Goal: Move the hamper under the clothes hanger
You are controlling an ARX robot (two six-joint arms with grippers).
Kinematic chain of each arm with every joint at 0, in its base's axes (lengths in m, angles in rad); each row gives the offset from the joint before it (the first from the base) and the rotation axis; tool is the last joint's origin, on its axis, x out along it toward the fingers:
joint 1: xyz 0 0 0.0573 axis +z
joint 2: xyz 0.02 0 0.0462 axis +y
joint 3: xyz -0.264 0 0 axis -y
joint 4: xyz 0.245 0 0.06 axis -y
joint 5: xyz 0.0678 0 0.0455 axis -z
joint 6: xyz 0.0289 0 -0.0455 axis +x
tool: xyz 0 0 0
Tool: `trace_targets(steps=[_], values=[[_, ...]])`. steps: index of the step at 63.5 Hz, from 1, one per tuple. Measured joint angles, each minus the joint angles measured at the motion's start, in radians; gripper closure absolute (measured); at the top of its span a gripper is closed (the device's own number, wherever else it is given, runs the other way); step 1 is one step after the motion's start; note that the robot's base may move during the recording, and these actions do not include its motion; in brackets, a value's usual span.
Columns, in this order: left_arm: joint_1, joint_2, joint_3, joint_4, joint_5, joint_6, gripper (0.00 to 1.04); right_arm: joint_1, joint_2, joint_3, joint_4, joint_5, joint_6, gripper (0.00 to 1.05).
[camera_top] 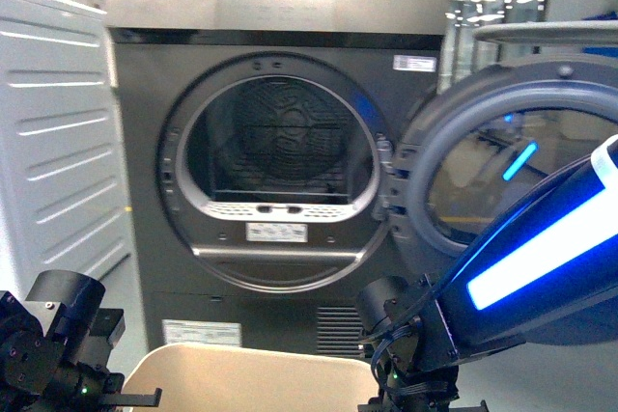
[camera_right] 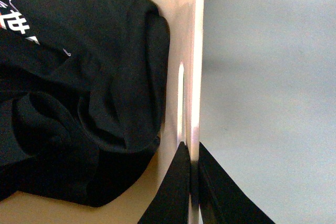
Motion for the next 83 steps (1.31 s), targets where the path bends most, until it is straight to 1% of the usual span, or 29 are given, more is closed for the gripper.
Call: trace_targets(steps=[21,47,83], values=[[-0.046,-0.002,0.002,0.000,0.034,0.000,1.01,-0.058,-0.007,-0.002,0.000,0.035,0.000,1.02],[-0.028,-0.004,0.003,0.000,0.017,0.000,1.01,-0.035,-0.011,-0.004,0.000,0.024,-0.003,1.02],[-0.033,-0.010,0.005,0.000,0.023,0.000,1.01,-0.042,-0.014,-0.005,0.000,0.029,-0.003,1.02]])
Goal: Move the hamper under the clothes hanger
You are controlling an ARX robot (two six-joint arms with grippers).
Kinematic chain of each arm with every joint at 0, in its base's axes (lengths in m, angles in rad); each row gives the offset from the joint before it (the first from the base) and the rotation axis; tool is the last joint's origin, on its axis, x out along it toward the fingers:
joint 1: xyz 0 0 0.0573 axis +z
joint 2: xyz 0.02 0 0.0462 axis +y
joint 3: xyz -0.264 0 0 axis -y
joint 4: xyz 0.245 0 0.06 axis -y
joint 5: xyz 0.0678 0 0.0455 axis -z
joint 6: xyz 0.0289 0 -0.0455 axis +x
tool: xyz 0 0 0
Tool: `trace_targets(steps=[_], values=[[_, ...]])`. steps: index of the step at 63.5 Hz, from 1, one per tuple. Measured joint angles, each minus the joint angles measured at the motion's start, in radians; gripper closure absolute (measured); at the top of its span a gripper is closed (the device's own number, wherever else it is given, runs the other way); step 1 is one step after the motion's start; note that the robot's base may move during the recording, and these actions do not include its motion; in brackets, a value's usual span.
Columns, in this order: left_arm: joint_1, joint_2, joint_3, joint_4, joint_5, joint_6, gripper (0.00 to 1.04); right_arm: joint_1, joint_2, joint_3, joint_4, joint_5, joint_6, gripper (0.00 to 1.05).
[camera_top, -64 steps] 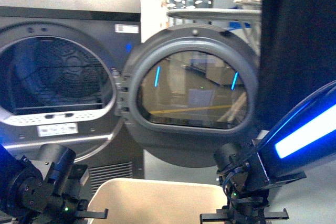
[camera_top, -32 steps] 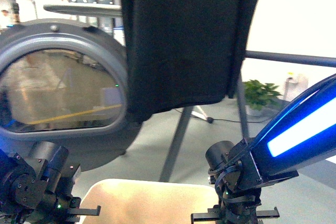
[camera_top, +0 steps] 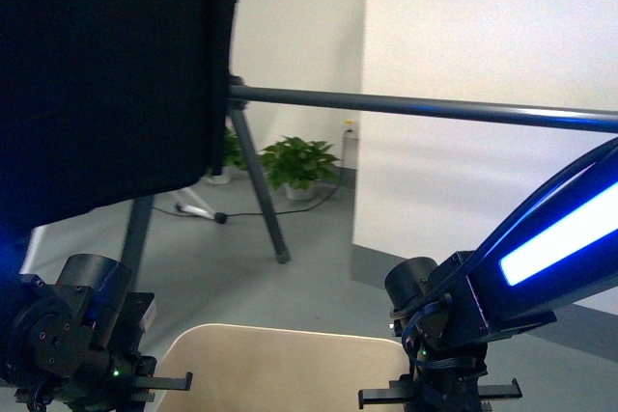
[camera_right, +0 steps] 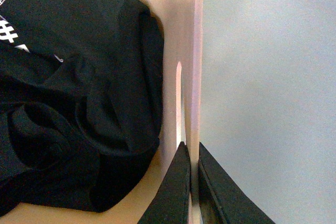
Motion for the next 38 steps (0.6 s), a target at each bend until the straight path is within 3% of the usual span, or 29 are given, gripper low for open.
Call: trace_targets(steps=[38], values=[[-0.012,0.000,0.000,0.000,0.006,0.000,1.01,-0.010,0.000,-0.002,0.000,0.004,0.000,1.02]])
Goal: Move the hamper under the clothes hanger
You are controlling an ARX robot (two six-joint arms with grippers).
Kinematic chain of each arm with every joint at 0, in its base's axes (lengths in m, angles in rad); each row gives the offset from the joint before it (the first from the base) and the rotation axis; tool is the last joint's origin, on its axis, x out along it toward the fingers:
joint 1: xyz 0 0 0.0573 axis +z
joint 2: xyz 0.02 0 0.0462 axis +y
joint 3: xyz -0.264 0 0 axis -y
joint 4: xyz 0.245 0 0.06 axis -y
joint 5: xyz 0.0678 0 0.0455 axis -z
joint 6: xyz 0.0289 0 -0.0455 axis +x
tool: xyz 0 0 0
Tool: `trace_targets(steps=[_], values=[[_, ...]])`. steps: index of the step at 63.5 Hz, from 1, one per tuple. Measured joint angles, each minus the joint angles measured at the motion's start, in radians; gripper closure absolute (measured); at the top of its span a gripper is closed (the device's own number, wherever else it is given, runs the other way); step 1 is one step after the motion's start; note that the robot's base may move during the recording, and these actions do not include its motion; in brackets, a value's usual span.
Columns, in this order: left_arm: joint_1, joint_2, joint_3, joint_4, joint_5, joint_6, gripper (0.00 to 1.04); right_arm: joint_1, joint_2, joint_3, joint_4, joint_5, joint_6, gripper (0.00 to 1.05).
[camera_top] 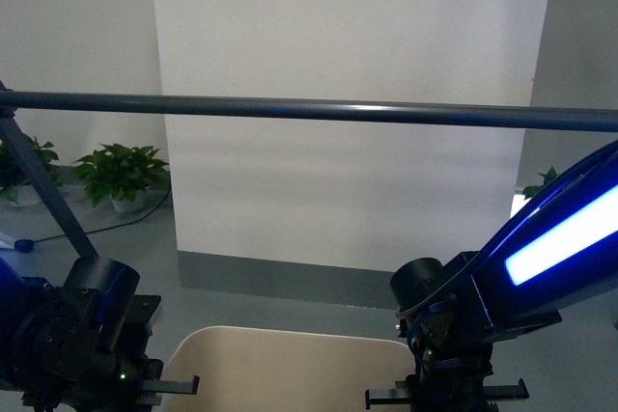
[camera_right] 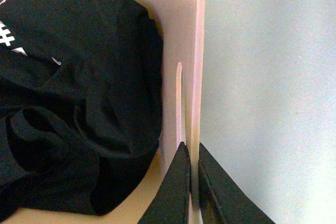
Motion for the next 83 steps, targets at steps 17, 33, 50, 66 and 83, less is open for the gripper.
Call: trace_targets(steps=[17,33,50,66,83], values=[[0.007,0.000,0.000,0.000,-0.007,0.000,1.01,0.007,0.000,0.000,0.000,-0.004,0.000,1.02],[0.018,-0.001,0.000,0.000,-0.014,0.000,1.01,0.021,0.000,0.000,0.000,-0.010,0.000,1.02],[0.010,-0.001,0.000,0.000,-0.006,0.000,1.01,0.010,0.000,0.000,0.000,-0.003,0.000,1.02],[0.034,-0.001,0.000,0.000,-0.021,0.000,1.01,0.037,0.000,0.000,0.000,-0.024,0.001,1.02],[-0.014,-0.001,0.000,0.000,0.014,0.000,1.01,-0.009,0.000,-0.001,0.000,0.017,-0.001,1.02]])
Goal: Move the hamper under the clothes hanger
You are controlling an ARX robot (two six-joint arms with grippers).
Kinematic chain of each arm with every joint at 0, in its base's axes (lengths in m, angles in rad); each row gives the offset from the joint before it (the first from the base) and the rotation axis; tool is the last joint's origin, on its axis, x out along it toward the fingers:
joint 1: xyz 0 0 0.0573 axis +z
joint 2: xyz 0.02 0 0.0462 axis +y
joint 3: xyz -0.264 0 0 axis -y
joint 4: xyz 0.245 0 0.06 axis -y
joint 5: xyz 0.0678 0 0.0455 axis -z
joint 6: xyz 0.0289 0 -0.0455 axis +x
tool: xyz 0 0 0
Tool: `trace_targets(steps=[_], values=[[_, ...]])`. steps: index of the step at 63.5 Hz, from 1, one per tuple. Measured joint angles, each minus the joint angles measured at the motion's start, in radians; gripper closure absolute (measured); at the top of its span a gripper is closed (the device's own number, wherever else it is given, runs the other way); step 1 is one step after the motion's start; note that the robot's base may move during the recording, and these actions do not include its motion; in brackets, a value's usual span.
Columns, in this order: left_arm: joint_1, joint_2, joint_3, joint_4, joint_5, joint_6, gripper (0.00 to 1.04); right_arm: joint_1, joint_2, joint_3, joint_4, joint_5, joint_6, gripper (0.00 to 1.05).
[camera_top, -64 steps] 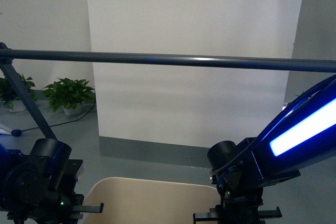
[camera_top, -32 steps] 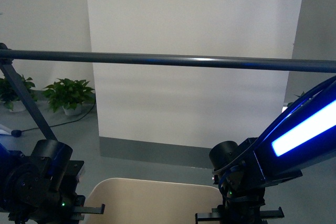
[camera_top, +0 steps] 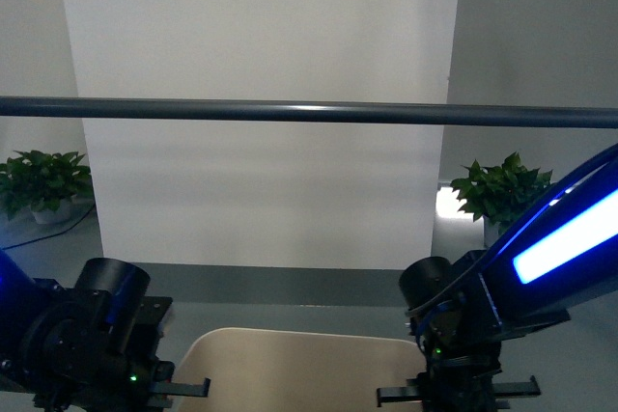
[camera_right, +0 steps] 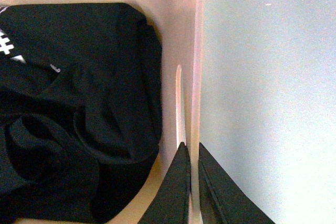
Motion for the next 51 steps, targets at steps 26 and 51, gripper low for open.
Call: trace_targets(steps=[26,51], values=[[0.036,0.000,0.000,0.000,-0.031,0.000,1.01,0.035,0.000,0.000,0.000,-0.029,0.000,1.02],[0.024,0.000,0.000,0.000,-0.020,0.001,1.01,0.020,0.000,0.000,0.000,-0.020,0.000,1.02]])
